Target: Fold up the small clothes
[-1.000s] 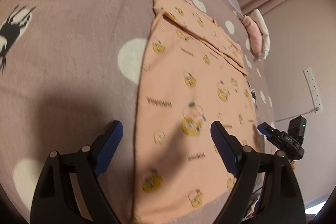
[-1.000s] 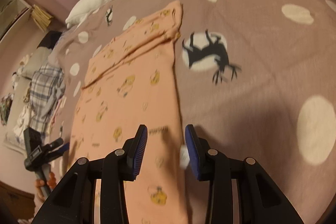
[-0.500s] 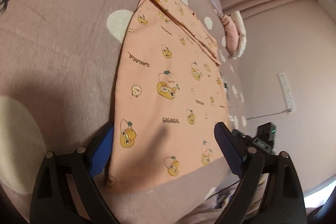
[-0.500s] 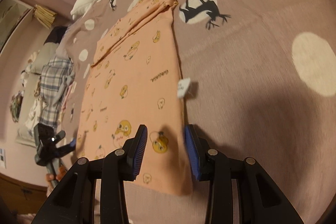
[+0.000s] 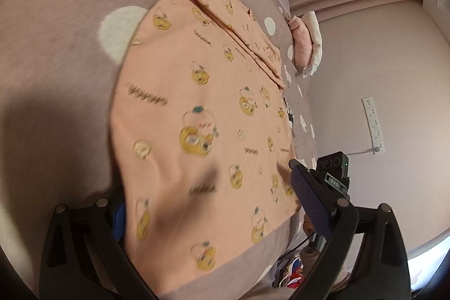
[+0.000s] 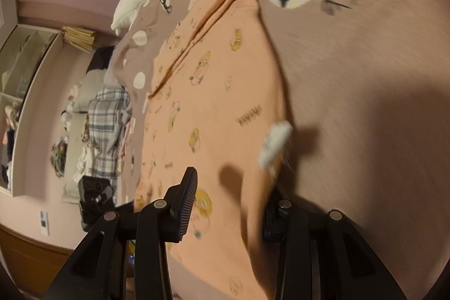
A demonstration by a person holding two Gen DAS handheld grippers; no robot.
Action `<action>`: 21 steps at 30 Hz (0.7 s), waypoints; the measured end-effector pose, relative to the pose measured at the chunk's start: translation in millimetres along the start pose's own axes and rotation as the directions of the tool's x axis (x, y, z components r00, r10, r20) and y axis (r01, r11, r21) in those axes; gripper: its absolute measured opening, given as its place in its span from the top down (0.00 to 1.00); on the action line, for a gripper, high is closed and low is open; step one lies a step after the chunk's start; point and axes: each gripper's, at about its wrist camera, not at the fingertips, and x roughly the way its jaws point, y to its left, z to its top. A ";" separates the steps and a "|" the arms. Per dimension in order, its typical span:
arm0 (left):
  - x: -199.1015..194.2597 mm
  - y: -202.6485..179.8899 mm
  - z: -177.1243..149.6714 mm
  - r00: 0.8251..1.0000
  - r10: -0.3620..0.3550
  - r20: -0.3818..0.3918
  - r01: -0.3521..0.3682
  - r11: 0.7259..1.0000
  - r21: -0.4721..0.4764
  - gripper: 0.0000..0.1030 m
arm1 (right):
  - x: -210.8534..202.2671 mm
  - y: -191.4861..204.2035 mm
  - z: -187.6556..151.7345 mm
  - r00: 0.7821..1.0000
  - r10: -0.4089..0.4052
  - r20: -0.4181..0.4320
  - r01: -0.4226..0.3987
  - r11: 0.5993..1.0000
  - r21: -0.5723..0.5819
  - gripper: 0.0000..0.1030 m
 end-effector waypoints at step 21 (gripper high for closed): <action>7.0 -8.8 -21.3 0.993 0.117 0.004 -0.117 0.990 0.073 0.17 | -15.4 -4.8 -31.2 0.999 0.030 -0.022 -0.031 0.999 -0.015 0.64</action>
